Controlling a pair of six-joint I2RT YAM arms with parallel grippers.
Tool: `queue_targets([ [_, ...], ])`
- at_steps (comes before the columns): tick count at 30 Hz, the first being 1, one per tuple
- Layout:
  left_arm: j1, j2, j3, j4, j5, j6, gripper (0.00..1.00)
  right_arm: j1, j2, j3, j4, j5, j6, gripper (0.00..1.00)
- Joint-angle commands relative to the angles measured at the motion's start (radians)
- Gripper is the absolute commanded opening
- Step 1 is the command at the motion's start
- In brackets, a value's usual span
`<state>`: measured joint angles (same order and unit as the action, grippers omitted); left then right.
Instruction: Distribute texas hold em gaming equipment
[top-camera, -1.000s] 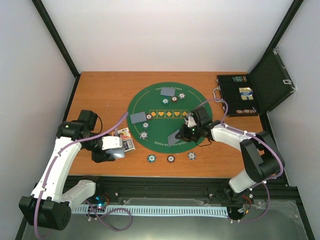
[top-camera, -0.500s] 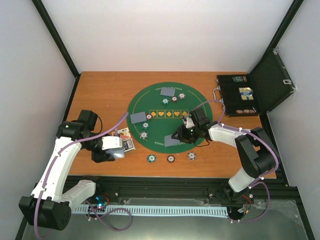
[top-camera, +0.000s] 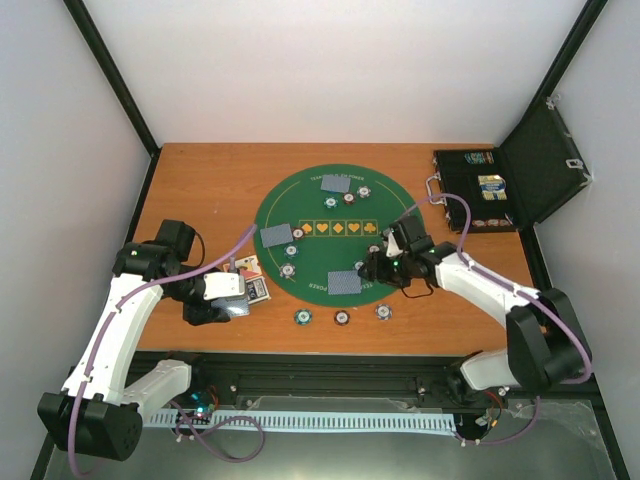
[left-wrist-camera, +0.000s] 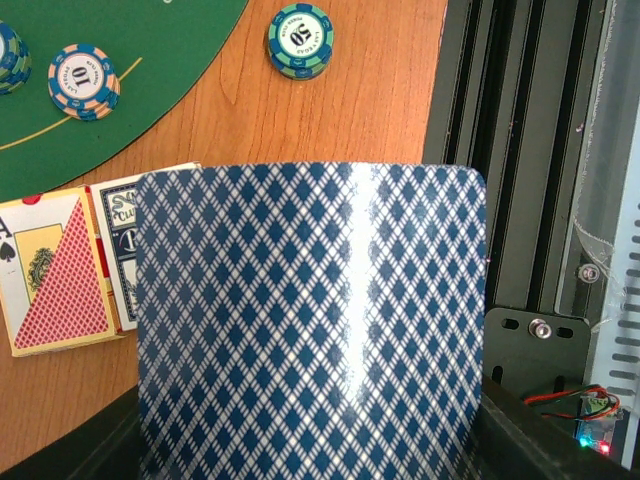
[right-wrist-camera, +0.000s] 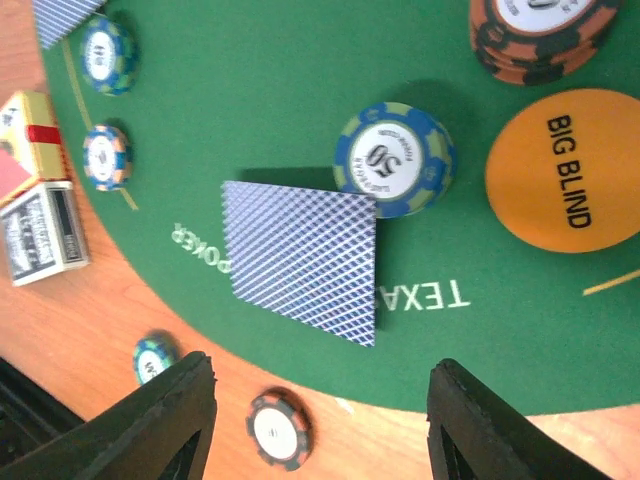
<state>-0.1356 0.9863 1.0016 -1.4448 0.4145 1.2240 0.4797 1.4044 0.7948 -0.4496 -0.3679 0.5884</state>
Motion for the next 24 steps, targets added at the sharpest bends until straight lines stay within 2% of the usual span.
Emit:
queue_targets([
  [1, -0.003, -0.008, 0.019, -0.013, 0.016, 0.023, 0.03, 0.032, -0.092, 0.019, -0.002, -0.011, 0.038, 0.6],
  [6, -0.003, -0.012, 0.016, -0.013, 0.018, 0.022, 0.03, 0.22, -0.089, 0.092, 0.176, -0.077, 0.186, 0.71],
  [10, -0.003, -0.014, 0.015, -0.012, 0.017, 0.02, 0.03, 0.35, -0.04, 0.066, 0.501, -0.164, 0.358, 0.73],
  [13, -0.003, -0.012, 0.017, -0.015, 0.014, 0.021, 0.03, 0.423, 0.007, 0.054, 0.685, -0.186, 0.445, 0.73],
  [16, -0.004, -0.011, 0.019, -0.013, 0.017, 0.02, 0.03, 0.484, 0.064, 0.078, 0.776, -0.185, 0.49, 0.74],
  [24, -0.003, -0.013, 0.027, -0.017, 0.019, 0.019, 0.03, 0.587, 0.24, 0.19, 0.874, -0.202, 0.539, 0.72],
])
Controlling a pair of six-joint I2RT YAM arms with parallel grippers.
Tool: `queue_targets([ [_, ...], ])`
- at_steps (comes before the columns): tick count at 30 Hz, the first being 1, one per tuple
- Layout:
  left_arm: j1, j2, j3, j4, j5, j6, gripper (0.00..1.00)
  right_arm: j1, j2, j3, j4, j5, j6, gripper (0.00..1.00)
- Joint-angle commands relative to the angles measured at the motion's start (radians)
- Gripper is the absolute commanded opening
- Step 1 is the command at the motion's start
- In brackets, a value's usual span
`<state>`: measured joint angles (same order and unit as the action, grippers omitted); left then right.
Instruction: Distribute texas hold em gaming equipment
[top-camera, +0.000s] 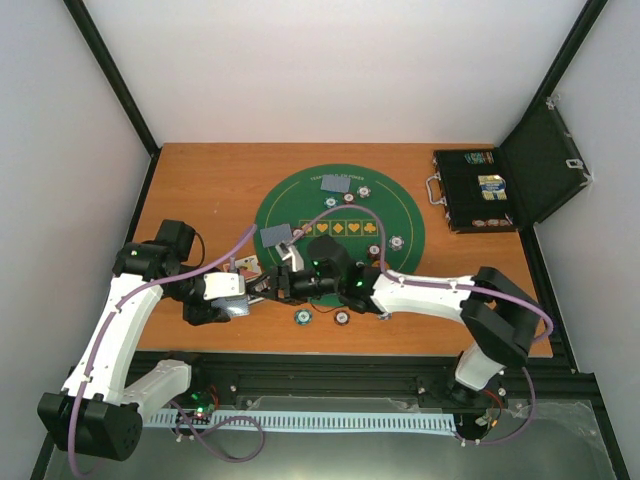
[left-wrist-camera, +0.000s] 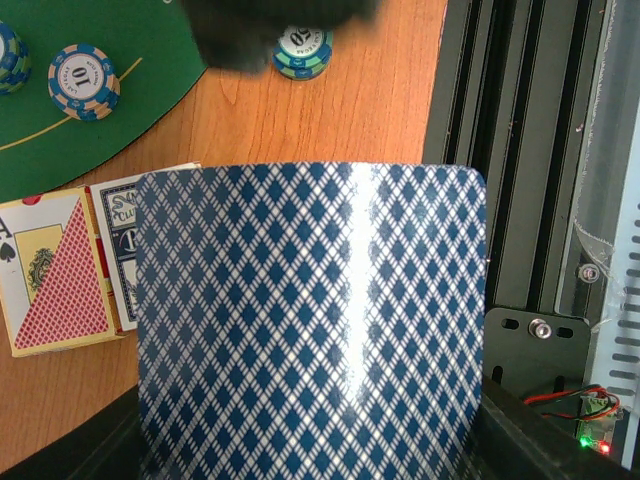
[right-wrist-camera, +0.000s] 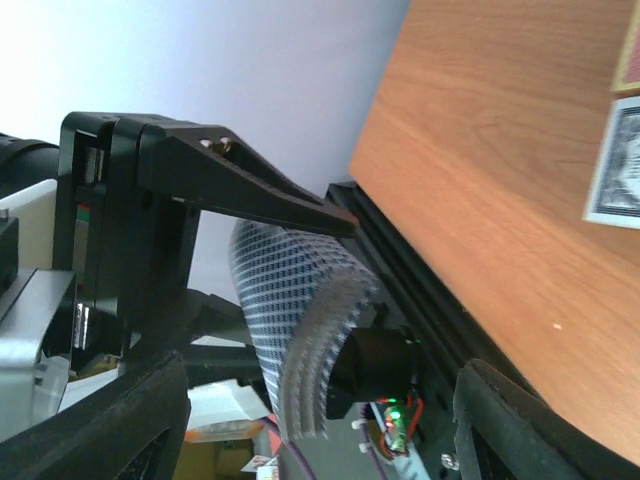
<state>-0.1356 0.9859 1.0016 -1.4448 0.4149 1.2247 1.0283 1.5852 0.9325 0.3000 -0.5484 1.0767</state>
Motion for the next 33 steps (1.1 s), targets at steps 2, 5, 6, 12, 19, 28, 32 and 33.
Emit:
queue_targets([
  [2, -0.003, -0.014, 0.028, -0.018, 0.014, 0.018, 0.03, 0.053, 0.093, 0.062, 0.173, -0.032, 0.069, 0.72],
  [5, -0.002, -0.016, 0.028, -0.019, 0.012, 0.019, 0.03, 0.067, 0.129, 0.065, 0.229, -0.046, 0.098, 0.72],
  [6, -0.003, -0.017, 0.029, -0.019, 0.011, 0.019, 0.03, 0.071, 0.139, 0.066, 0.241, -0.049, 0.105, 0.71],
  [12, -0.003, -0.013, 0.03, -0.018, 0.015, 0.018, 0.03, 0.091, 0.196, 0.092, 0.306, -0.071, 0.144, 0.71],
  [19, -0.003, -0.013, 0.032, -0.019, 0.015, 0.017, 0.03, 0.097, 0.276, 0.115, 0.383, -0.095, 0.206, 0.7],
  [28, -0.003, -0.018, 0.035, -0.02, 0.011, 0.018, 0.03, 0.072, 0.292, 0.052, 0.381, -0.103, 0.224, 0.61],
  [32, -0.003, -0.017, 0.038, -0.02, 0.013, 0.018, 0.03, 0.046, 0.25, -0.012, 0.374, -0.096, 0.219, 0.55],
  [33, -0.003, -0.017, 0.038, -0.02, 0.014, 0.018, 0.03, 0.039, 0.239, -0.025, 0.369, -0.093, 0.217, 0.53],
])
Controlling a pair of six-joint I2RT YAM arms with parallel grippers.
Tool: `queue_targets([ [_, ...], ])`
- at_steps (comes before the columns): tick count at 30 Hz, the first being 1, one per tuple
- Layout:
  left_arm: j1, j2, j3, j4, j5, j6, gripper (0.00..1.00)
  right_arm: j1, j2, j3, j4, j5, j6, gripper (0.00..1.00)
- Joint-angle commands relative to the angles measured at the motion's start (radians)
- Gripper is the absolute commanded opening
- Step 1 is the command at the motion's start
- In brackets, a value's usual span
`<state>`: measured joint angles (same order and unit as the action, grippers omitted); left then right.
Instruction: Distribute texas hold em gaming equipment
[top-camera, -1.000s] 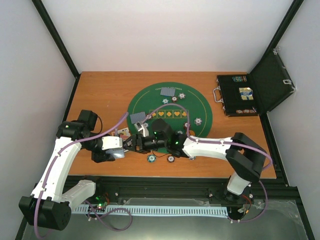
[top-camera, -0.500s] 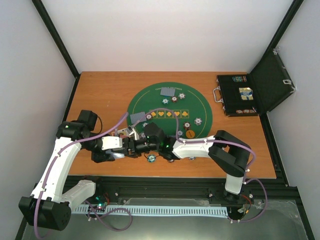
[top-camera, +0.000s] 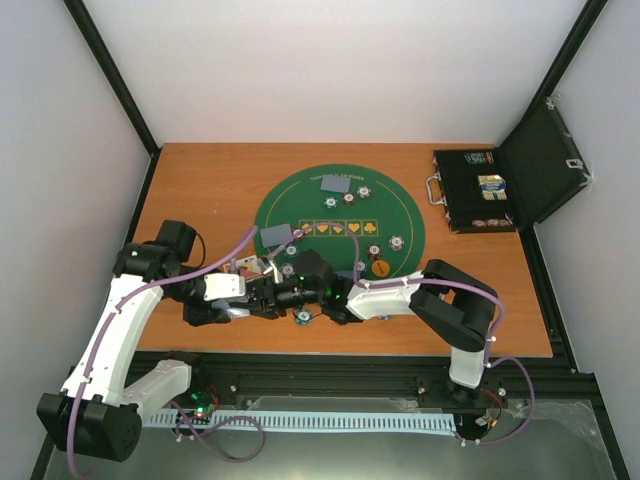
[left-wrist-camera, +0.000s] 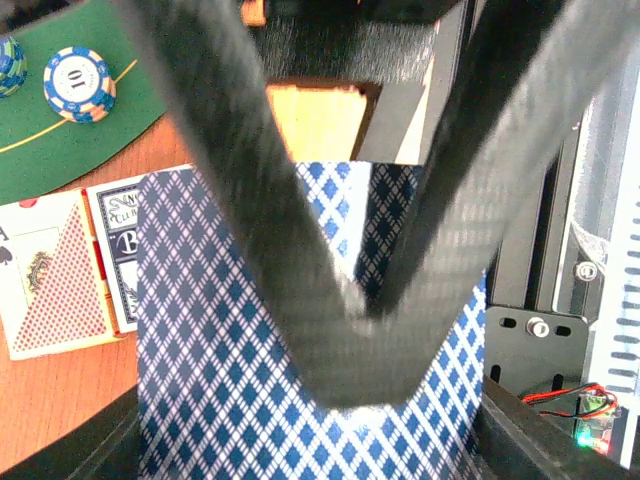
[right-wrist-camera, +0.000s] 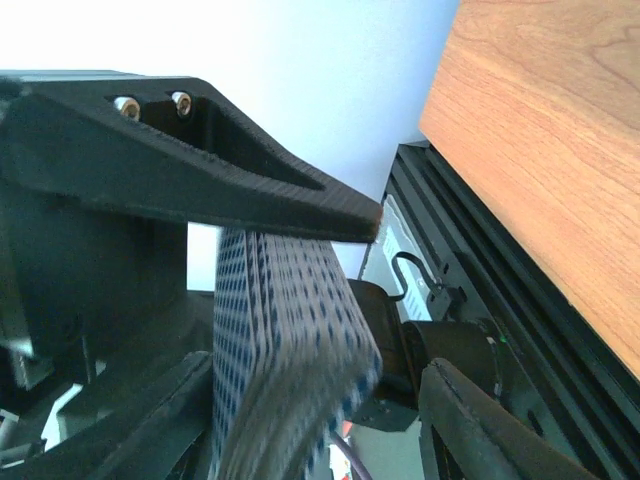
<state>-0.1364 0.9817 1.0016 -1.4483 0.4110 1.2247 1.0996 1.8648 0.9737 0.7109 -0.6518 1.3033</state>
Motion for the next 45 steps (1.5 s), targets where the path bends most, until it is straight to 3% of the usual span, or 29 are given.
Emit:
queue_targets([
  [1, -0.003, -0.013, 0.039, -0.016, 0.018, 0.018, 0.03, -0.035, -0.053, -0.076, -0.049, 0.013, -0.013, 0.52],
  [8, -0.003, -0.012, 0.039, -0.011, 0.018, 0.018, 0.03, -0.049, -0.101, -0.087, -0.115, 0.026, -0.049, 0.43],
  [11, -0.002, -0.011, 0.039, -0.009, 0.019, 0.018, 0.03, -0.047, -0.09, -0.065, -0.112, 0.015, -0.05, 0.51],
  [17, -0.003, -0.014, 0.035, -0.009, 0.009, 0.019, 0.03, -0.045, -0.087, -0.038, -0.129, 0.017, -0.055, 0.48],
  [22, -0.002, -0.011, 0.032, -0.007, 0.012, 0.019, 0.03, -0.026, -0.046, 0.03, -0.119, -0.014, -0.06, 0.62],
  [26, -0.003, -0.013, 0.031, -0.007, 0.012, 0.019, 0.03, -0.021, -0.008, 0.06, -0.102, -0.025, -0.046, 0.63],
  [33, -0.002, -0.021, 0.027, -0.009, 0.002, 0.021, 0.03, -0.027, -0.015, 0.003, -0.103, -0.012, -0.046, 0.55],
  [40, -0.002, -0.021, 0.027, -0.008, 0.008, 0.021, 0.03, -0.051, -0.081, -0.081, -0.144, 0.016, -0.065, 0.35],
  [45, -0.003, -0.017, 0.027, -0.007, 0.007, 0.018, 0.03, -0.053, -0.117, -0.069, -0.187, 0.025, -0.088, 0.3],
])
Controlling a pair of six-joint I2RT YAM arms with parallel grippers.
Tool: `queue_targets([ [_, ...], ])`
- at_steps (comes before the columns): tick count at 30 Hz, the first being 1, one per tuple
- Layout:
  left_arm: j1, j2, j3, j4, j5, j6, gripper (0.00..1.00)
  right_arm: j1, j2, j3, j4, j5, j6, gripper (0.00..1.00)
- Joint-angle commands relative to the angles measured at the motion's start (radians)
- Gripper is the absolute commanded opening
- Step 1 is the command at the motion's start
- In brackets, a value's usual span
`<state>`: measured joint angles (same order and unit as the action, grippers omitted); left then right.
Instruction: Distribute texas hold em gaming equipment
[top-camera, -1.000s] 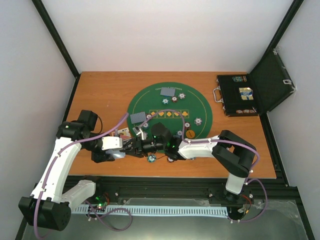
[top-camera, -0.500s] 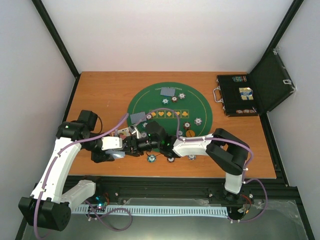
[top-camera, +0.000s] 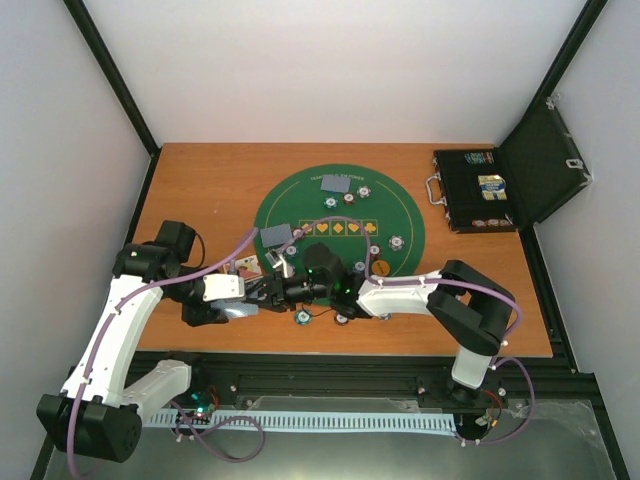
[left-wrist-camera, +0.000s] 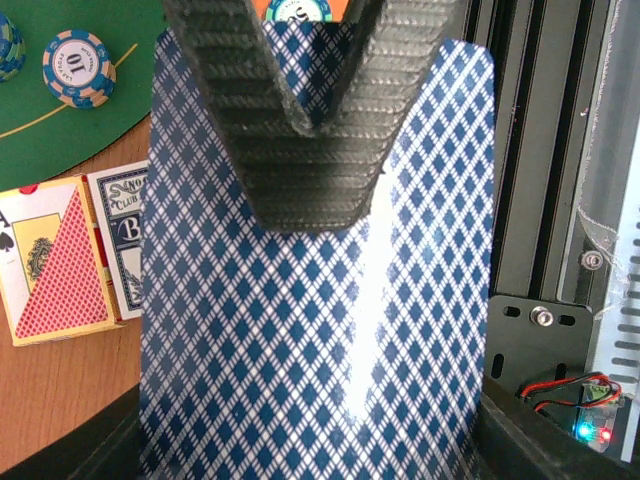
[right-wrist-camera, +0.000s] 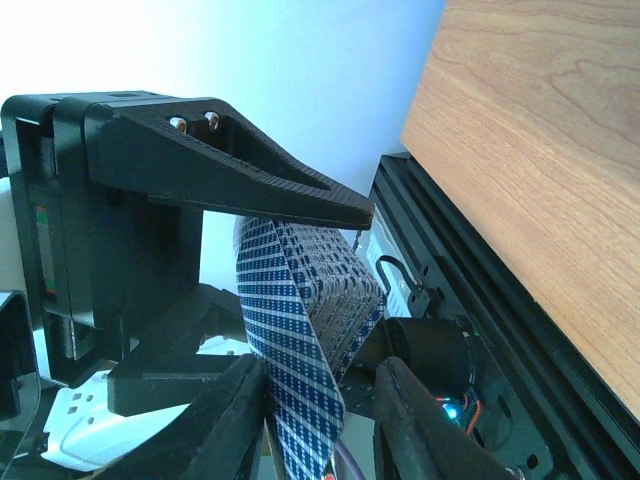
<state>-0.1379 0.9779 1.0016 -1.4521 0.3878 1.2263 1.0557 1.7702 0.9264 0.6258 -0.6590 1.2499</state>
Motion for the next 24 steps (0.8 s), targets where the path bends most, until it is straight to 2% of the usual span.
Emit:
queue_targets([
  [1, -0.001, -0.012, 0.026, -0.002, 0.029, 0.016, 0.03, -0.011, -0.028, -0.021, -0.107, 0.034, -0.035, 0.28],
  [15, 0.0, -0.009, 0.025, -0.001, 0.025, 0.016, 0.03, -0.058, -0.144, -0.044, -0.254, 0.058, -0.104, 0.03],
  [24, -0.001, -0.009, 0.028, -0.002, 0.024, 0.018, 0.03, -0.159, -0.148, -0.001, -0.372, 0.014, -0.19, 0.03],
])
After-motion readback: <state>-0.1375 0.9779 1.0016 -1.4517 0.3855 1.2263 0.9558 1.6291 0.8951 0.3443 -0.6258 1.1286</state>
